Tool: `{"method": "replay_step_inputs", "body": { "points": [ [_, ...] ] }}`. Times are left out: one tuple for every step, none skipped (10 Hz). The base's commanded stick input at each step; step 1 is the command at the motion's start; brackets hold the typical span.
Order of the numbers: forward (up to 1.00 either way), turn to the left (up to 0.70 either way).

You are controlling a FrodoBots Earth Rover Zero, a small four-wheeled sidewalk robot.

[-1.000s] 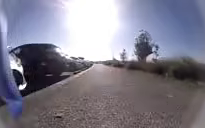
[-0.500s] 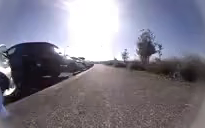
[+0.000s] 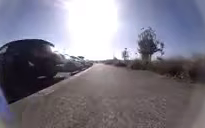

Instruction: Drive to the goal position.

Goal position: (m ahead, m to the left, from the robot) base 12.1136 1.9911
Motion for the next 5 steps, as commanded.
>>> {"method": "replay_step_inputs", "body": {
  "points": [
    [1.00, -0.24],
    [1.00, -0.10],
    [1.00, 0.00],
    [1.00, 0.00],
    [1.00, 0.00]
  ]
}}
